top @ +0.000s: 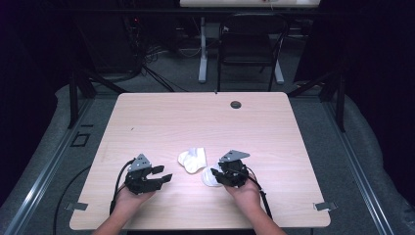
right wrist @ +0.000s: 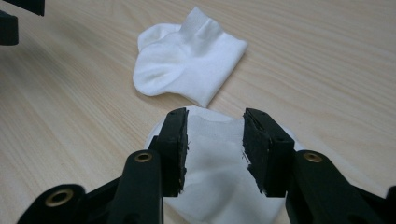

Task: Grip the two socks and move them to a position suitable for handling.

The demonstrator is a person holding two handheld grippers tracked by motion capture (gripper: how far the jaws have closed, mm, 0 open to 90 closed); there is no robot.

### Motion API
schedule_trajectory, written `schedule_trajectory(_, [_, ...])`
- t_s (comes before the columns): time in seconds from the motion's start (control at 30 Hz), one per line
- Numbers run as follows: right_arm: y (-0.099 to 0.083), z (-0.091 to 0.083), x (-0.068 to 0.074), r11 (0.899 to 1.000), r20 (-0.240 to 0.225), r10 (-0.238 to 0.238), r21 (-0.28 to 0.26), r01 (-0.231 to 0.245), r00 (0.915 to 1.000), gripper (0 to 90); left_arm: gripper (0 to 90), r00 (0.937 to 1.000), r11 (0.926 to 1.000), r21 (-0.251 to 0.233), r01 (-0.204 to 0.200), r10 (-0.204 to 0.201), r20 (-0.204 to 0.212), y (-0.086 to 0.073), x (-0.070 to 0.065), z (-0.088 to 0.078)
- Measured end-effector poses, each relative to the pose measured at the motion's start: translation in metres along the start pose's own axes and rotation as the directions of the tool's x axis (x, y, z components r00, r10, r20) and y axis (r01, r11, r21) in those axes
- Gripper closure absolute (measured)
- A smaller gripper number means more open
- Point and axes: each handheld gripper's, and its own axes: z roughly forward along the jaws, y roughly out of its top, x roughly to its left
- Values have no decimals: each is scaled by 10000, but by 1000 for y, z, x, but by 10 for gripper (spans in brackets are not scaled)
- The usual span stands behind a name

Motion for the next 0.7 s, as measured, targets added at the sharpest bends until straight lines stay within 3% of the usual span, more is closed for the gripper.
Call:
schedule_trajectory(0.13, [-3,7,0,9991,140,-18,429,12,9999,647,493,9990,9989,168,-434,437,-134,0,-6,4])
schedule_trajectory(0.3, [-12,16,3,9950,89,-170,983,161,9998,704,510,9991,9989,233,-415,415,13,0,-8,6])
schedule_trajectory(0.43, [-14,17,6,9946,89,-330,985,320,9994,715,529,9992,9990,236,-368,365,162,0,-10,7])
schedule_trajectory(0.6, [-18,16,7,9959,-267,-140,890,163,9995,716,528,9987,9983,332,-478,472,187,-1,-13,10])
schedule_trajectory(0.7, [-19,14,13,9937,-480,-295,1068,345,9984,718,533,9980,9974,420,-579,569,258,-2,-18,12])
